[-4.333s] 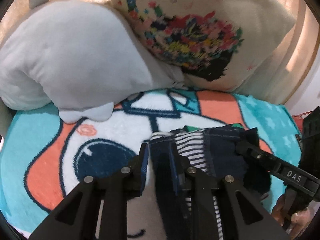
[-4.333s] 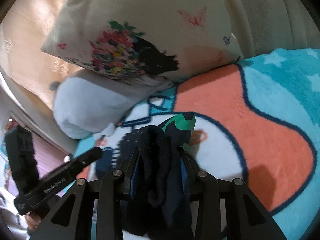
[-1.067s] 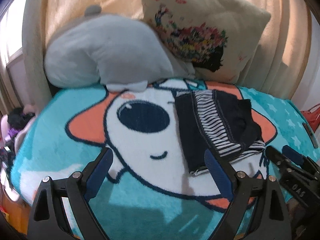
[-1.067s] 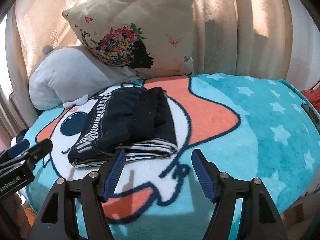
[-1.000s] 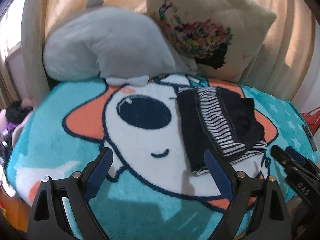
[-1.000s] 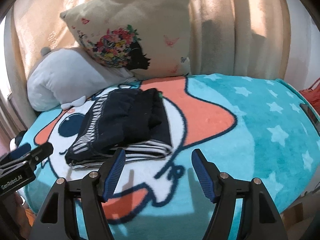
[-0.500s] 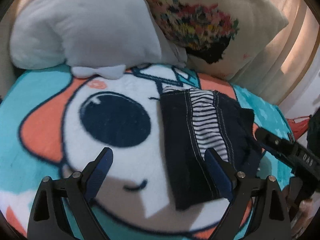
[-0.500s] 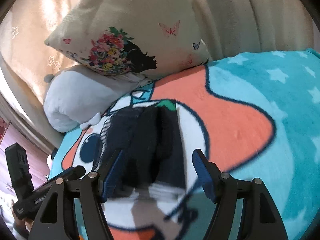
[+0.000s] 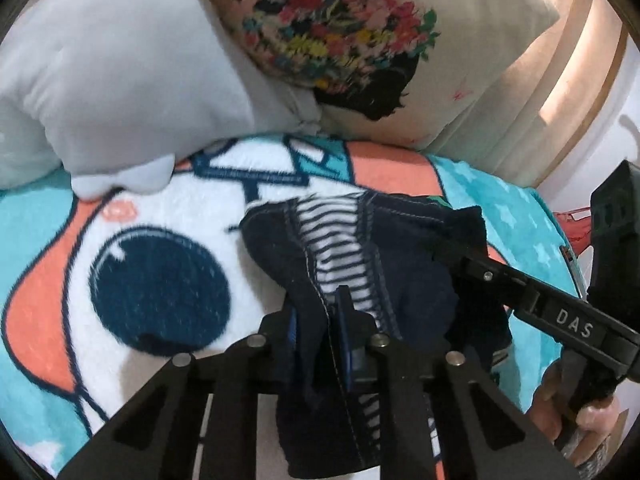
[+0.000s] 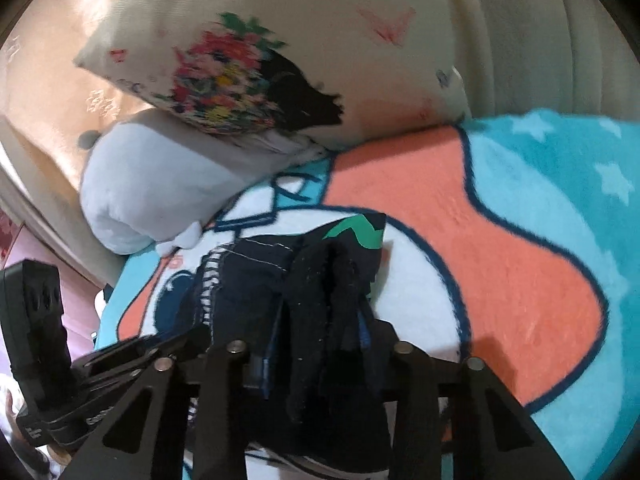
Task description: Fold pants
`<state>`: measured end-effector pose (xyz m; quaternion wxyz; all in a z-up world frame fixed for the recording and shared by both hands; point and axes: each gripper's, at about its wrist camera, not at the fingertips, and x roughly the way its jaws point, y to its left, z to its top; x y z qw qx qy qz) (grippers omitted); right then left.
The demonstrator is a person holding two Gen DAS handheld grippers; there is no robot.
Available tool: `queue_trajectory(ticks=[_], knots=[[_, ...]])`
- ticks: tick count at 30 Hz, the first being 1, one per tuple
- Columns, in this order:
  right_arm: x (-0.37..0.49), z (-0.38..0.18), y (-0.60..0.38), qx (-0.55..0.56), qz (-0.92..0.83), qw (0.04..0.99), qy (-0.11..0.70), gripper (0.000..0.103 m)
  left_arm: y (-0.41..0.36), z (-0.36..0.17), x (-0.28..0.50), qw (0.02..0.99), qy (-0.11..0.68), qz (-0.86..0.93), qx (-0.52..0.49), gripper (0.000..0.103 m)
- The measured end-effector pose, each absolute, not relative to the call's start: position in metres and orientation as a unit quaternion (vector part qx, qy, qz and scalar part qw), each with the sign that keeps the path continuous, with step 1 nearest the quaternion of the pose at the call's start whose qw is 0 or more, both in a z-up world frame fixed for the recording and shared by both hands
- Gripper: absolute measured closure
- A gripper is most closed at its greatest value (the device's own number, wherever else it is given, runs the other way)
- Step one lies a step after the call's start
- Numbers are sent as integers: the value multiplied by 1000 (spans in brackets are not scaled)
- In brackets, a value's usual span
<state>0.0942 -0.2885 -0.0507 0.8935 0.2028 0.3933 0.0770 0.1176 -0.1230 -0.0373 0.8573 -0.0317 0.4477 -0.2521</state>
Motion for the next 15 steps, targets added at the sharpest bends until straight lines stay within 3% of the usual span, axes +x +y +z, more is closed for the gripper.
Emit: queue_trajectory(ticks=[8,10,12,15], knots=[[109,-39,-289,205,78,900,377,70,-130,-38,139,876,437,-205,3,86],[112,-43,-292,208,73,899,378,70,-129,-45,142,876,443,-190,8,82],[114,-51,-296,218,69,894,385,68,-128,-52,142,878,446,-176,16,64],[113,-59,-299,210,50,893,395,51,-123,-49,137,880,441,-177,17,60]])
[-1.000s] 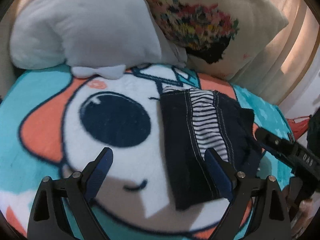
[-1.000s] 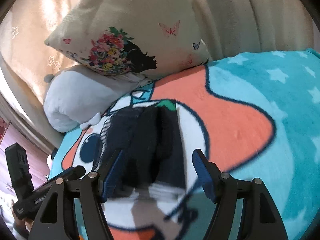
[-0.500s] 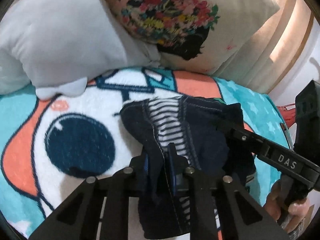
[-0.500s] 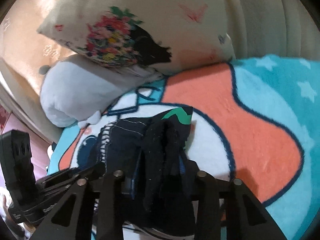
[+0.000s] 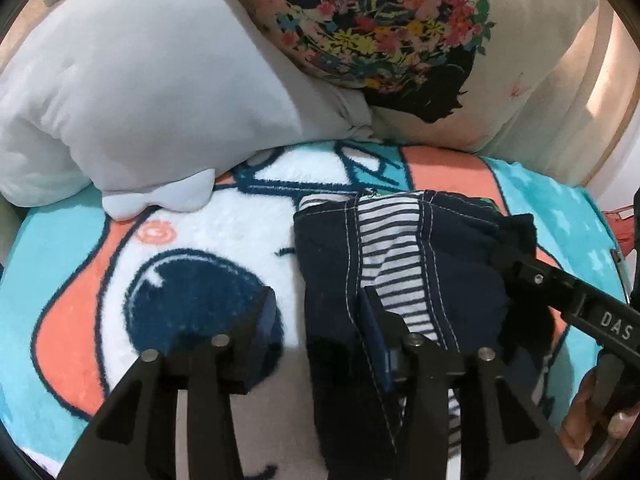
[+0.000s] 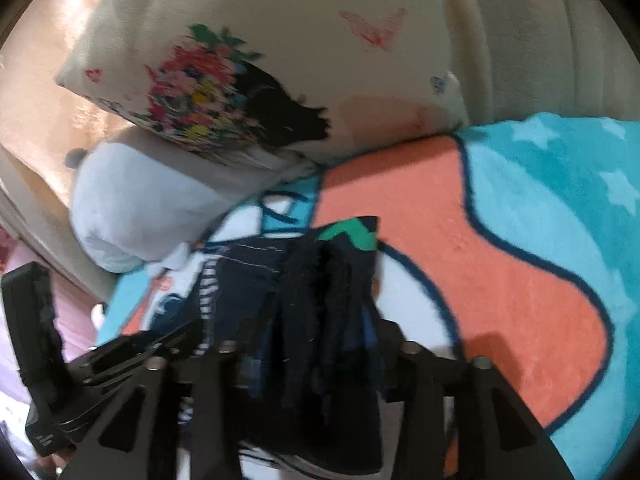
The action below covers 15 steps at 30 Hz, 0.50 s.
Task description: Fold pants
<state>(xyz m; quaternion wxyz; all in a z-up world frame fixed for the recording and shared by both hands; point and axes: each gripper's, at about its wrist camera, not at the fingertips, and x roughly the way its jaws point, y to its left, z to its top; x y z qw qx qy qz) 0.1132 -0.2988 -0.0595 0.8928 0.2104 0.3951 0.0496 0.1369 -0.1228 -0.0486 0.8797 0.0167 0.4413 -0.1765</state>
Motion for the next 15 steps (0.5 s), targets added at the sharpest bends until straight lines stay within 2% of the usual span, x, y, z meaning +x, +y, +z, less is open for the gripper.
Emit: queue_trajectory(ticks=[2,6,9,12,15], knots=[[110,-56,-298,200,45,895,396,49,-116,-40,130,883,434,-181,14,59],[89,-22,-289,150,24,921,357,49,-97,-25,111,900,407,-156,14,49],[76,-2,-285,170,56,929,326,49,-87,-25,101,900,407,-153,-7,48],[81,-9,-283,225,120,908,332,49,-89,-42,102,889,431,-154,-12,48],[96,-33,-285,245,103,893,364,49,-96,-56,103,885,442,-149,-3,48]])
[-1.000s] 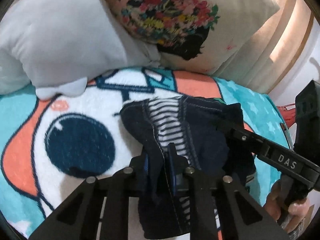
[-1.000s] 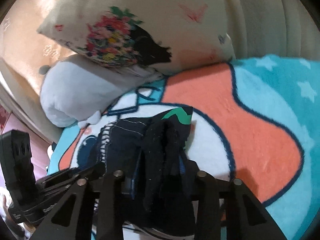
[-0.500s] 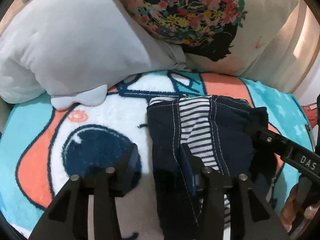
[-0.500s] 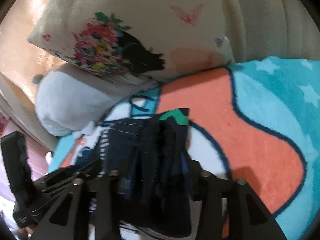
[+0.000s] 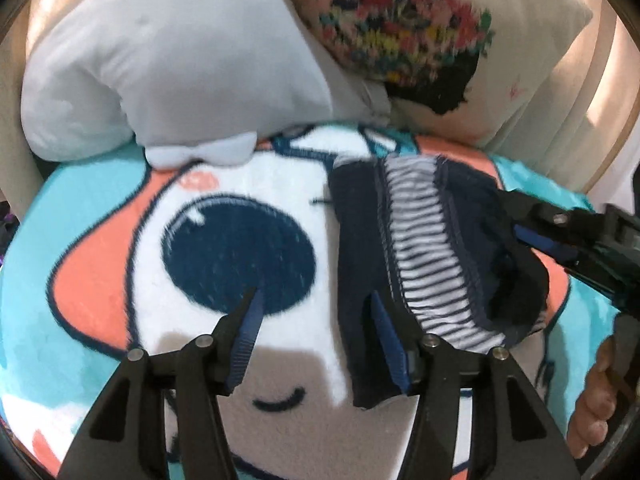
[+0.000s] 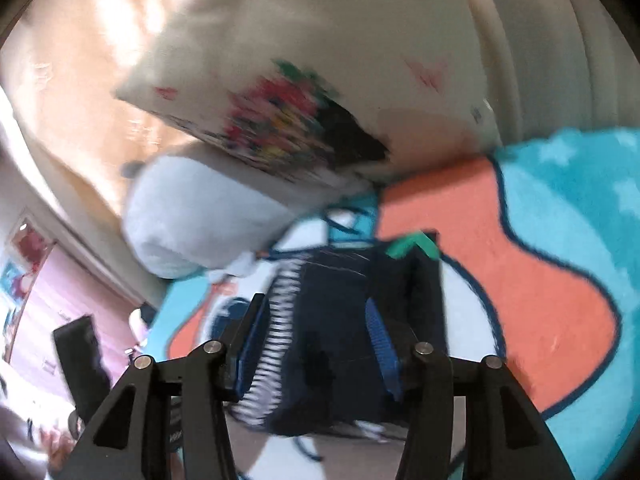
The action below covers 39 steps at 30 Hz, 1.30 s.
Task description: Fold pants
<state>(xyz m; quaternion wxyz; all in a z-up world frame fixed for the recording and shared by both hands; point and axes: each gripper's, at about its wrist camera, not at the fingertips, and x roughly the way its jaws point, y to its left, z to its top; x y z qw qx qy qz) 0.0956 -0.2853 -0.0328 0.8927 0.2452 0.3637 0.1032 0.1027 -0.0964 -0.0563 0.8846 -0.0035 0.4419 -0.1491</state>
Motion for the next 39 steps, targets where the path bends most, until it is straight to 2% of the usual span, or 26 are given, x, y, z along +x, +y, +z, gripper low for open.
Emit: queue_trajectory(ticks=[4,7,9,17,27,39], knots=[[101,-56,-294,265,85,882,381,49,-96,-53,95,893,425,-147,11,48],[87,-44,-297,262,83,889,366,48,-89,-46,85,905,403,-139,15,40],[70,-34,-295,244,63,903,349,45,-81,-41,74,914,384,-128,13,31],[15,-30,-281,188,-13,930,315,43,-73,-16,35,948,307,-78,33,20],[-15,-26,-264,142,-53,938,313,41,-55,15,-3,973,224,-40,26,2],[-38,-19,-233,87,-70,944,311,33,-40,27,-35,982,184,-37,28,0]])
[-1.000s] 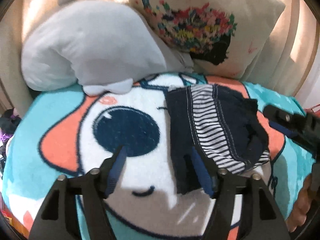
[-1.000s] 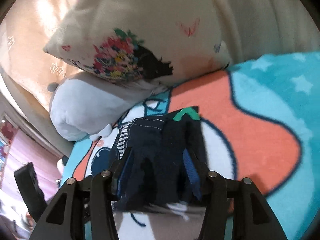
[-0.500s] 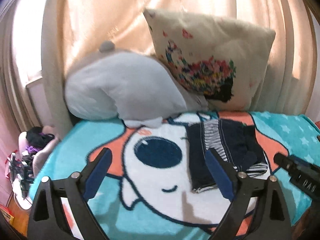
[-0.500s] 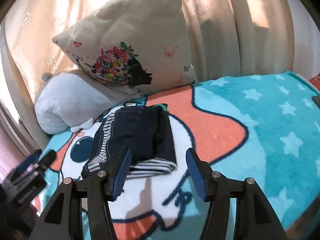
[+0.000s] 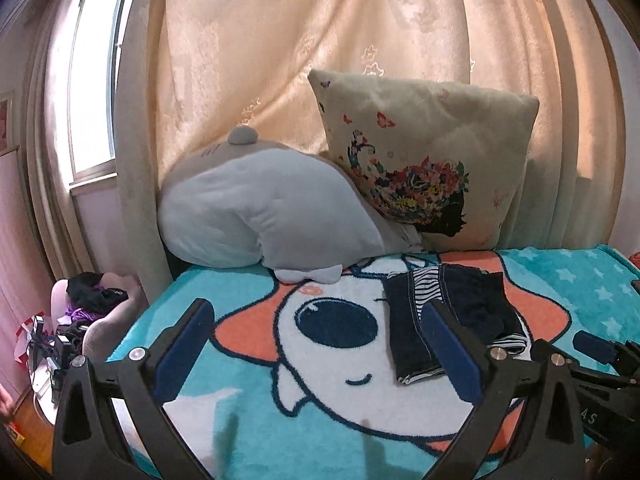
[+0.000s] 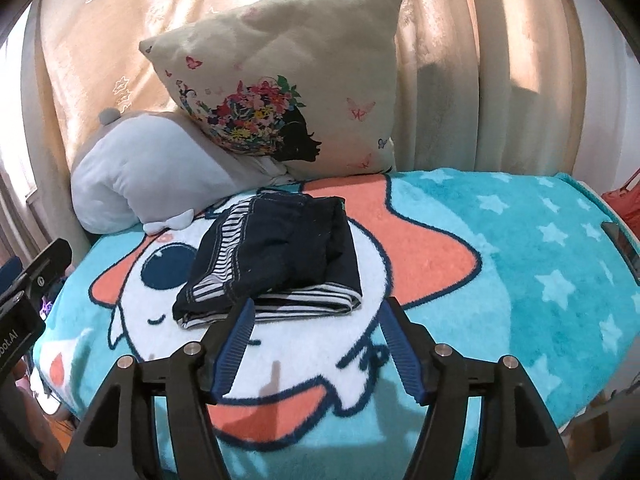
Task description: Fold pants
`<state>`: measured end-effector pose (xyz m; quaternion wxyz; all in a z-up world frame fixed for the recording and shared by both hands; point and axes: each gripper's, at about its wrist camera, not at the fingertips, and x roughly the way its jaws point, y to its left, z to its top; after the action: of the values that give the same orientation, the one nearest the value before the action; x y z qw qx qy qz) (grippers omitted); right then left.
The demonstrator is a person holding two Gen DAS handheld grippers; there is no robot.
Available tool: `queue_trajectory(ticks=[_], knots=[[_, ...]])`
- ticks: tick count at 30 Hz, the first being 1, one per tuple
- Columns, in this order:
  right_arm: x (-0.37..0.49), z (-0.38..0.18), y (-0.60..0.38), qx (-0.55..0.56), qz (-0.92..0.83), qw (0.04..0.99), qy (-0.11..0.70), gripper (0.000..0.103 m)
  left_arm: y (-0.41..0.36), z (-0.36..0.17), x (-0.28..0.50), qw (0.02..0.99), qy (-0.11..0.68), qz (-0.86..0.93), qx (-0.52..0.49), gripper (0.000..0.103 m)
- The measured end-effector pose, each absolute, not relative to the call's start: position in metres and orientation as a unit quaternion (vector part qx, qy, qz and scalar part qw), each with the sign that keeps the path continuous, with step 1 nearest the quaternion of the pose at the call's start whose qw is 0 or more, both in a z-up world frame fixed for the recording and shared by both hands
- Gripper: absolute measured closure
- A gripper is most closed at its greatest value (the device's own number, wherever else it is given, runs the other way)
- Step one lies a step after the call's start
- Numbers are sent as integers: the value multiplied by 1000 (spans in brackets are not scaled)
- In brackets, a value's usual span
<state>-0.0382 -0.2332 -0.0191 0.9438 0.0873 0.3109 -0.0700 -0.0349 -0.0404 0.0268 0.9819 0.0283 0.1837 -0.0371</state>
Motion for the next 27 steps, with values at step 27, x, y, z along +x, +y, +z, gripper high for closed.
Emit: queue_trajectory(ticks=[27], knots=[[-67,-9,-200,61,-69,943,321,25,-26,49,-63,968,238,-78,-1,0]])
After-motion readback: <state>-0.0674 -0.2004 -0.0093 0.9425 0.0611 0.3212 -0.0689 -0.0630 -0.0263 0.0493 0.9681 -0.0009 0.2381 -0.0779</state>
